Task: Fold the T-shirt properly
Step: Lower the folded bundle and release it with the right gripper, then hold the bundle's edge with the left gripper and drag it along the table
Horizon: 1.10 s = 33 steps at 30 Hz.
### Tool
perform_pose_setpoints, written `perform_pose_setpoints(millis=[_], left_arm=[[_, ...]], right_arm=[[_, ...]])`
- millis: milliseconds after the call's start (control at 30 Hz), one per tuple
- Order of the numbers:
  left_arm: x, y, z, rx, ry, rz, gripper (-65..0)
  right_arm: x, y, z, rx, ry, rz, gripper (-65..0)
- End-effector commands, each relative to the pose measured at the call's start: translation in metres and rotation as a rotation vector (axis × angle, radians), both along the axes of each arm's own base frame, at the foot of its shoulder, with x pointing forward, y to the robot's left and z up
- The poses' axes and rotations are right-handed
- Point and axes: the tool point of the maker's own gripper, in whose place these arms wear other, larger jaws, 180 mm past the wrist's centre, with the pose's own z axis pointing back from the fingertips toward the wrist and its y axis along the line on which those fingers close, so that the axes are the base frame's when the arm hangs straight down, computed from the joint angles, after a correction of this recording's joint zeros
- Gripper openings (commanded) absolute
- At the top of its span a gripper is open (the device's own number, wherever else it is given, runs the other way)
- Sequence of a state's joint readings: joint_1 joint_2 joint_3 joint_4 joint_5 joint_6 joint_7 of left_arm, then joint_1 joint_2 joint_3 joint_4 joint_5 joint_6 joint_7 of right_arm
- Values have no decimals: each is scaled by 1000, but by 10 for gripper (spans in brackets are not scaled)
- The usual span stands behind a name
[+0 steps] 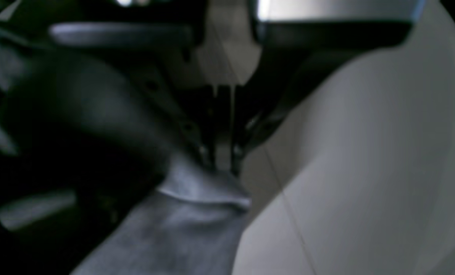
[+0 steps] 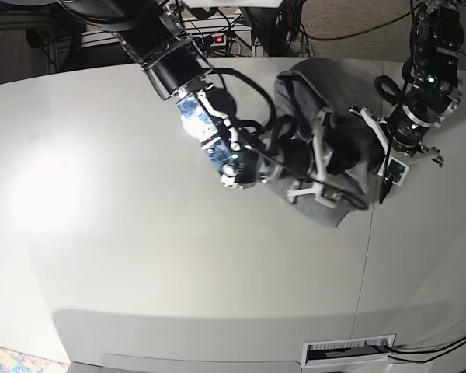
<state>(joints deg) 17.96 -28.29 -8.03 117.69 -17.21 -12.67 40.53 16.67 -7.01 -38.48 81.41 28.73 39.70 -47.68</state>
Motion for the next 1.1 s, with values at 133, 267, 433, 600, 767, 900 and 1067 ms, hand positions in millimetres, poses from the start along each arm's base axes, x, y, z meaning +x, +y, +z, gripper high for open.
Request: perform_pose_setpoints(millis=[133,267,433,600,767,900,1067], left_arm=[[11,32,16,244,-89,24,-650],[16,53,24,348,-118,69,-650],[15,49,24,289,-113,81,-650],[9,15,19,9,-50,51,-650],[-2,-25,19,-250,29,-20,-650],[-23,-66,23,-434,85,-160,-650],[-55,-88,8,-525,166,-205,-650]], right_arm=[[-7,22,30,102,-51,50,-631],[6,15,36,121,-55,6,-631],[62,-25,57,158,-84,-174,-631],[112,-70,62,78,-153,-328,-631],[135,-92,56,-33,-273,-404,-631],[138,-94,50,-58,-285,-409,-631],[137,-94,35,-78,-246,-405,-631]])
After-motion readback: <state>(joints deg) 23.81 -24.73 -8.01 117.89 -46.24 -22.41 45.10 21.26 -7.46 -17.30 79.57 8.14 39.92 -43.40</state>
